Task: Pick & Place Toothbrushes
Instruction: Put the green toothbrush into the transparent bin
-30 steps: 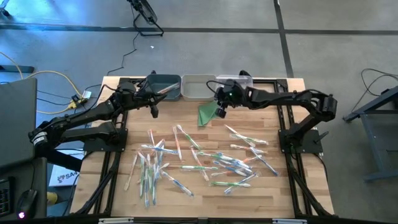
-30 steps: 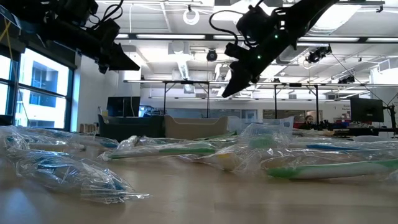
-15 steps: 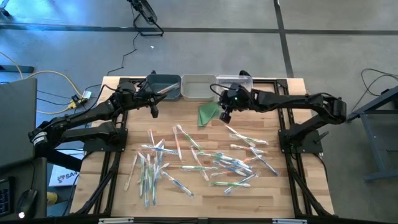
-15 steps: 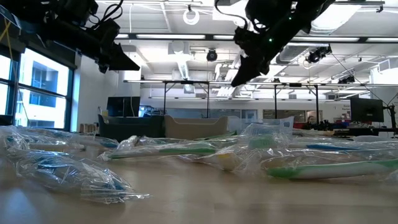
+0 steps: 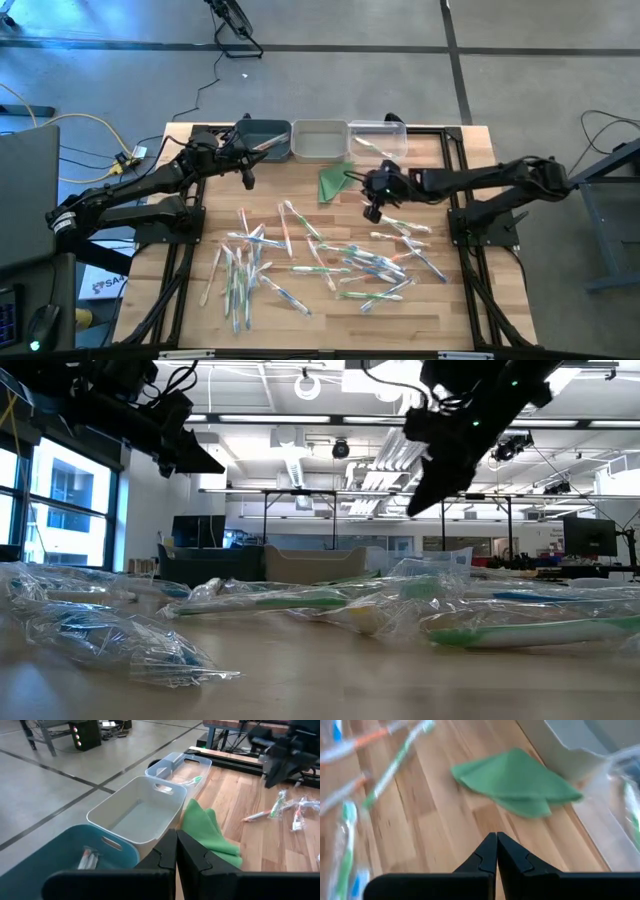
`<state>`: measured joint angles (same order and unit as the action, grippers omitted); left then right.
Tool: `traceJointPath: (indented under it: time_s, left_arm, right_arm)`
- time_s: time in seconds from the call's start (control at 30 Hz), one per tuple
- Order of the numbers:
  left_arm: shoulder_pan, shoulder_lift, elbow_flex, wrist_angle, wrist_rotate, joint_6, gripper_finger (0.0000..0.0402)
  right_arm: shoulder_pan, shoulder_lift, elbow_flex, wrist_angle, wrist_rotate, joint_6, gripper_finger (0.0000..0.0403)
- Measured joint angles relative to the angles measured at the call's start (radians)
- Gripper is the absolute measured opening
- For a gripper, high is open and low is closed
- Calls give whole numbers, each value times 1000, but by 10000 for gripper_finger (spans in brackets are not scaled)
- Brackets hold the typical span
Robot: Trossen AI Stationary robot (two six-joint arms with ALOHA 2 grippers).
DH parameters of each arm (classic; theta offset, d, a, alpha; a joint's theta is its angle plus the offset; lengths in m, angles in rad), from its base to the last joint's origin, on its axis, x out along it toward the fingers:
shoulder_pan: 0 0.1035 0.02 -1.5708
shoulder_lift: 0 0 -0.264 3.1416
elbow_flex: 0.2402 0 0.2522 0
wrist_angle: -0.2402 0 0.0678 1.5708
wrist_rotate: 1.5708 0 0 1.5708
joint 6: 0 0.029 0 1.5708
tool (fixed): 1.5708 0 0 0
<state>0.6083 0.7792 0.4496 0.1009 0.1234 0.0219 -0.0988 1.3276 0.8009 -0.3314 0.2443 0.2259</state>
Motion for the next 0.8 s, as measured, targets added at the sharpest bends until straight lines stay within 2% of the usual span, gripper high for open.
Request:
traceJointPath:
  time_s: [0.27,0.8]
  left_arm:
    - [0,0,0,-7,0,0,0]
    - [0,0,0,-6,-1,-1,0]
  right_arm:
    - [67,-101,-1,-156,26,7,5]
    - [66,-117,0,-151,18,-66,5]
